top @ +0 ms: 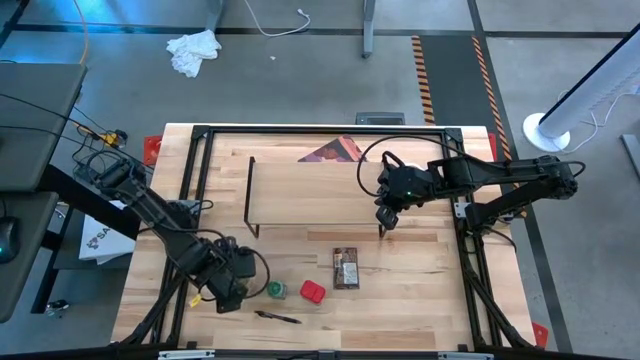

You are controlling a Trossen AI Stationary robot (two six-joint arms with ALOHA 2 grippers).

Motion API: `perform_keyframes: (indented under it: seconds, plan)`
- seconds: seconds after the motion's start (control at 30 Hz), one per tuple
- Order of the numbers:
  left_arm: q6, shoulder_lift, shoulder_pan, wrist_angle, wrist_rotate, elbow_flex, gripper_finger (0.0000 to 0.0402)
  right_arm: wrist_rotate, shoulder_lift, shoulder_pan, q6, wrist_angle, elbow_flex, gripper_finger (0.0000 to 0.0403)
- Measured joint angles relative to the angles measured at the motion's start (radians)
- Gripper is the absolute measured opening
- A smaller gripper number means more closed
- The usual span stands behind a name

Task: Shelf spices
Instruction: Put the brown seasoning bottle on the shelf

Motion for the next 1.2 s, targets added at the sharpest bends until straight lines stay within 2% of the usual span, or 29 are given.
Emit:
perform_keyframes:
  seconds: [0.43, 1.0, 1.2]
  plan:
    - [0.0, 0.0, 0.008, 0.047, 0.007, -0.091, 0.0372, 0.003, 0.0, 0.0, 0.0, 0.0, 0.0, 0.0]
    - [0.071, 0.013, 0.007, 0.128, -0.029, -0.092, 0.0372, 0.01, 0.0, 0.0, 0.0, 0.0, 0.0, 0.0]
    - [0.071, 0.063, 0.007, 0.129, 0.015, -0.092, 0.0372, 0.01, 0.0, 0.0, 0.0, 0.001, 0.0, 0.0]
